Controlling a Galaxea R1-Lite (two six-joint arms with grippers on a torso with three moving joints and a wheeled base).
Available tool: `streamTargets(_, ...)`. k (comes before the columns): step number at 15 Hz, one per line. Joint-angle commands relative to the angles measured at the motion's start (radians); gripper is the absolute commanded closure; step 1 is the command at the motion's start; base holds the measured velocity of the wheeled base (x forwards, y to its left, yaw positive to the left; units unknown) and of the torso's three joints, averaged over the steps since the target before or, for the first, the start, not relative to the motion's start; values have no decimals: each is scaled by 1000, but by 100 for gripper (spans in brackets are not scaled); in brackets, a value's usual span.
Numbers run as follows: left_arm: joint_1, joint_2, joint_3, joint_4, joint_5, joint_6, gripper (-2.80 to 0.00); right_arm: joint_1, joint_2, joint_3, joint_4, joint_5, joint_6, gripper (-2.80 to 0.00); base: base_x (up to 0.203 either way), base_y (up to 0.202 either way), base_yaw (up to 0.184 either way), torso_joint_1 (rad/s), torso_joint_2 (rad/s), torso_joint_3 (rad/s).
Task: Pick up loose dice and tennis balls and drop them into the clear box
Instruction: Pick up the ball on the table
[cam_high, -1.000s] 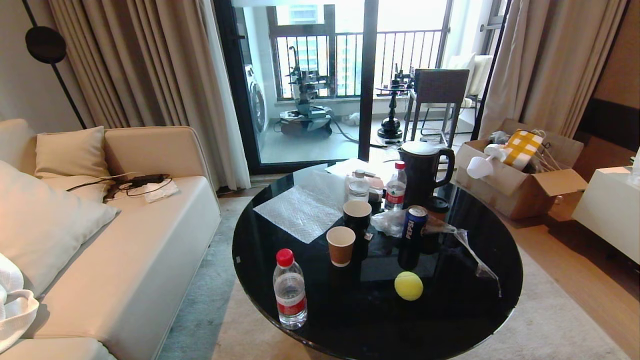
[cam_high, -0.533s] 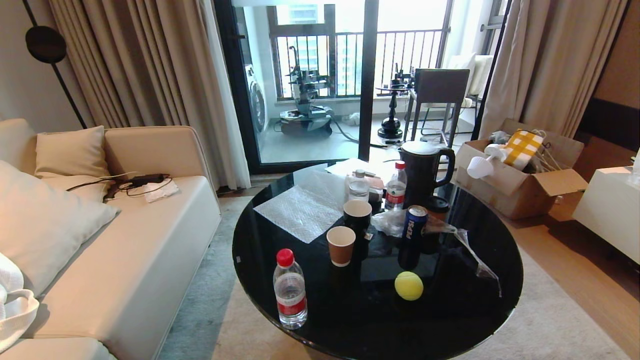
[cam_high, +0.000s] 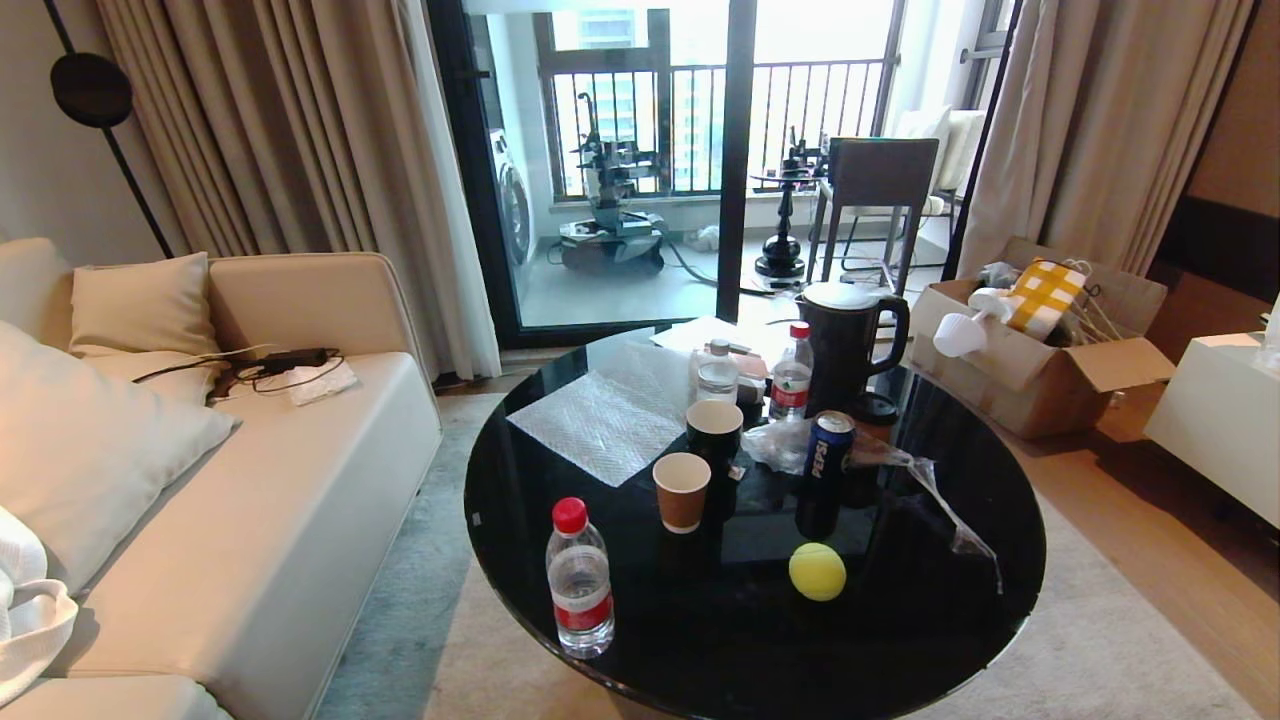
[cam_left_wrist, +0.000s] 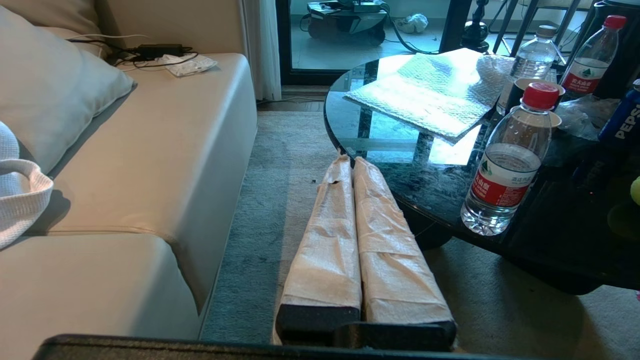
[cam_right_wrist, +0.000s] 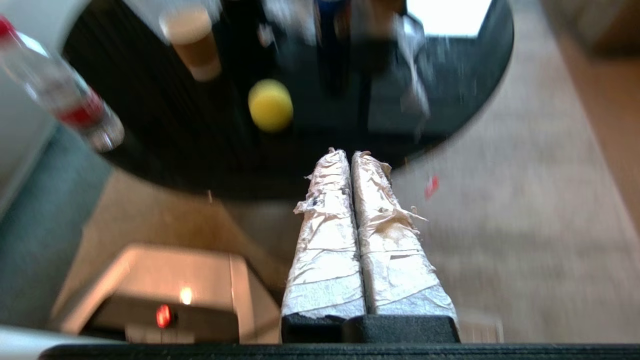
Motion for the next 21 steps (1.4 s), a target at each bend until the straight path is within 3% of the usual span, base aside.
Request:
streamTargets(1, 0, 0, 0, 0, 0, 0, 0, 8, 116, -34, -74, 3, 2, 0, 0, 0, 0, 0, 0, 0)
streamTargets(5, 0, 0, 0, 0, 0, 0, 0, 32, 639, -129, -295, 12, 15, 0, 0, 0, 0, 0, 0, 0)
streamTargets(7, 0, 0, 0, 0, 0, 0, 0, 70, 948, -284, -369, 14, 30, 0, 0, 0, 0, 0, 0, 0)
streamTargets(10, 0, 0, 0, 0, 0, 0, 0, 136, 1251, -527, -520, 17, 42, 0, 0, 0, 0, 0, 0, 0)
streamTargets(13, 0, 0, 0, 0, 0, 0, 0, 189, 1375, -633, -608, 18, 43, 0, 0, 0, 0, 0, 0, 0)
streamTargets(18, 0, 0, 0, 0, 0, 0, 0, 199, 1385, -588, -614, 23, 57, 0, 0, 0, 0, 0, 0, 0)
streamTargets(19, 0, 0, 0, 0, 0, 0, 0, 199, 1385, -588, -614, 23, 57, -29, 0, 0, 0, 0, 0, 0)
streamTargets(20, 0, 0, 0, 0, 0, 0, 0, 199, 1392, -592, -598, 25, 57, -280, 0, 0, 0, 0, 0, 0)
streamTargets(21, 0, 0, 0, 0, 0, 0, 0, 199, 1412, -599, -567, 26, 57, -280, 0, 0, 0, 0, 0, 0)
